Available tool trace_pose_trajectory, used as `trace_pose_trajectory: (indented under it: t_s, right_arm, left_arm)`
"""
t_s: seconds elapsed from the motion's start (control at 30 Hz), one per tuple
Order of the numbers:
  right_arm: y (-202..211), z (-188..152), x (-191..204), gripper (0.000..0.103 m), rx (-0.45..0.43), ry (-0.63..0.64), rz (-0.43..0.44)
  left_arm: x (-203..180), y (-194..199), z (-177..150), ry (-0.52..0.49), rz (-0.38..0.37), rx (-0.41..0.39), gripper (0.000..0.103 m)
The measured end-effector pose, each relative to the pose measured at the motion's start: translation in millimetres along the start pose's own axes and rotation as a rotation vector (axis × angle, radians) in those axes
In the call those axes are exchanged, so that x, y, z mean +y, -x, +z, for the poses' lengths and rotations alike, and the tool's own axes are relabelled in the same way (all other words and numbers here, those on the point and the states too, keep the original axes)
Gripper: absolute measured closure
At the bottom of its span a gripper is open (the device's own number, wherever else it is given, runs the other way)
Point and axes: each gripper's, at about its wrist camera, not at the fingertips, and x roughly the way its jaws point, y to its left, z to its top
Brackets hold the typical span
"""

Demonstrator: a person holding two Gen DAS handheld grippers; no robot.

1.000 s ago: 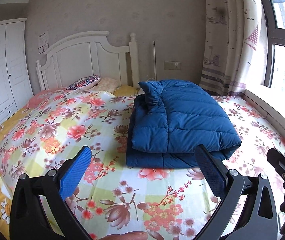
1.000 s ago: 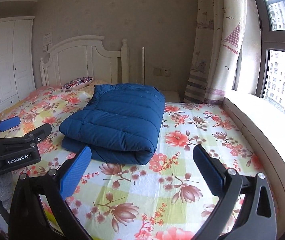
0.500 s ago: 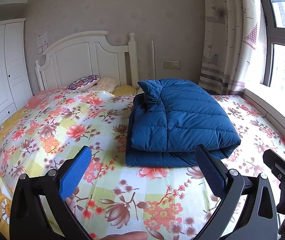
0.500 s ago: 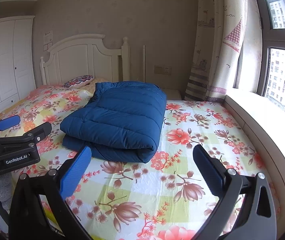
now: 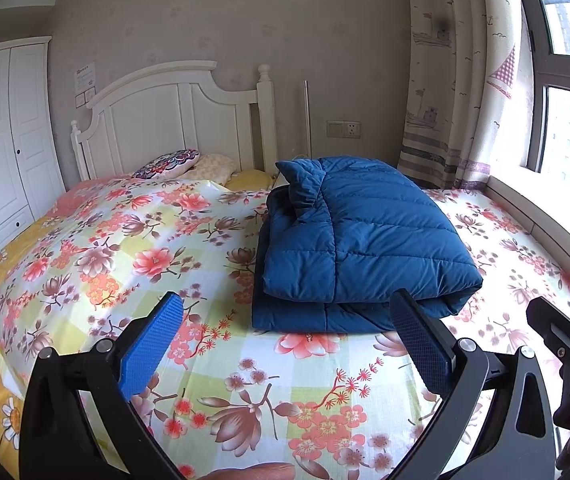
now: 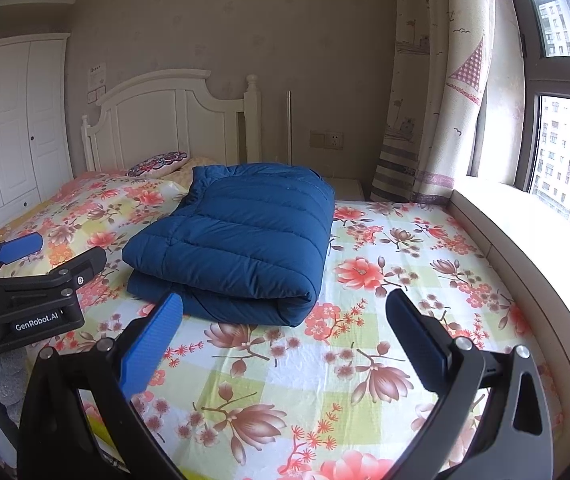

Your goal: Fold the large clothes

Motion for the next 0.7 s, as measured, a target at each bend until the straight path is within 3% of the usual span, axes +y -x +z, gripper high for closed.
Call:
trace_pose_trajectory:
  t_s: [0.7]
  right_arm:
    - [4,2,10,0.002,-0.011,-0.005,0.003]
  left_arm:
    - [-2,5,1,-0.026,0.003,-0.02,0.004]
